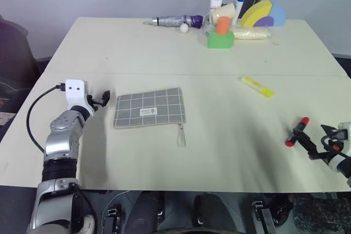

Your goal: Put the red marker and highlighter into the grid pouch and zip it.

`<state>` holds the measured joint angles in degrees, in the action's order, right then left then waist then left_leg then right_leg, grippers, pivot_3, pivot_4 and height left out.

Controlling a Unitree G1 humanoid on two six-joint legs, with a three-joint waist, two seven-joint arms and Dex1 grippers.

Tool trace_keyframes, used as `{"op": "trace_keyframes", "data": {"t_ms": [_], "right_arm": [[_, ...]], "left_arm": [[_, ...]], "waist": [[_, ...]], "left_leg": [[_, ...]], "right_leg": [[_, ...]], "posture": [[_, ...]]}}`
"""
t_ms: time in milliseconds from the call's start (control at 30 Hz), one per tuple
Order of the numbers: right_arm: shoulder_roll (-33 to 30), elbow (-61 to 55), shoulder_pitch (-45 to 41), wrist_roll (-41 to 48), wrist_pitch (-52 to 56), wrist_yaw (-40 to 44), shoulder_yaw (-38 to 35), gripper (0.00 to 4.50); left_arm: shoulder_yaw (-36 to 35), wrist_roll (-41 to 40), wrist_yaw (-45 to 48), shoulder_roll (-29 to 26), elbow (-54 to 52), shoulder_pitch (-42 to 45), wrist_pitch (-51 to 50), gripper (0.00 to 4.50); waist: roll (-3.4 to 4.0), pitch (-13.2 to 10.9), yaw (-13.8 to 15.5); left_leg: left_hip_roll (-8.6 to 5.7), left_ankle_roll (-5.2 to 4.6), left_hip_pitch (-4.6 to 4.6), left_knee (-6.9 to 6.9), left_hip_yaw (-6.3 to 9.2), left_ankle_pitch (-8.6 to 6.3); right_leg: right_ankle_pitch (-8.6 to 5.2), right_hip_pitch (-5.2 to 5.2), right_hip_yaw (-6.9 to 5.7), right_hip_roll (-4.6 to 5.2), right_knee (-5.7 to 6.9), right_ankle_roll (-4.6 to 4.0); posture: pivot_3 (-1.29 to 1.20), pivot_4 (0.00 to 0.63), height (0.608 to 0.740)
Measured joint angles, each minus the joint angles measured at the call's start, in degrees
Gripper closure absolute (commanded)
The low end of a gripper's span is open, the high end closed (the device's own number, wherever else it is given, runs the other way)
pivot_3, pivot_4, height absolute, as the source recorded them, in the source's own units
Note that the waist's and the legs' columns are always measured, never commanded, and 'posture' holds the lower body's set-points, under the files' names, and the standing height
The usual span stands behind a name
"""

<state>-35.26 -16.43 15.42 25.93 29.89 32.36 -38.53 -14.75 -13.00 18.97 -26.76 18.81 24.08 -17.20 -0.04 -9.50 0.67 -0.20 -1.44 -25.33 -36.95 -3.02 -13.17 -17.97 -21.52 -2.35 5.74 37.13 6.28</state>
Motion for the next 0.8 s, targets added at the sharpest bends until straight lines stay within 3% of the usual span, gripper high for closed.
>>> {"op": "trace_keyframes", "data": {"t_ms": [400,800], "right_arm": [[-0.17,0.54,-4.78,-0.41,0.04,-0.67,4.28,0.0],[-0.77,0.75,-15.45,-0.83,1.33,-1.56,12.98,0.0]], "left_arm": [[0.82,-0.04,2.46,-0.14,-3.25,-2.13,-1.07,0.16],[0.12,-0.3,4.09,-0.35,-7.29,-5.81,-0.84,0.16]], "waist": [[0.0,0.0,-0.03],[0.0,0.0,-0.01]], "left_leg": [[0.0,0.0,0.0,-0.01,0.0,0.0],[0.0,-0.01,0.0,-0.04,0.0,0.01]], "right_leg": [[0.0,0.0,0.0,-0.01,0.02,0.0],[0.0,0.0,-0.01,-0.01,0.06,0.0]], "posture": [[0.0,0.15,0.74],[0.0,0.15,0.74]]}}
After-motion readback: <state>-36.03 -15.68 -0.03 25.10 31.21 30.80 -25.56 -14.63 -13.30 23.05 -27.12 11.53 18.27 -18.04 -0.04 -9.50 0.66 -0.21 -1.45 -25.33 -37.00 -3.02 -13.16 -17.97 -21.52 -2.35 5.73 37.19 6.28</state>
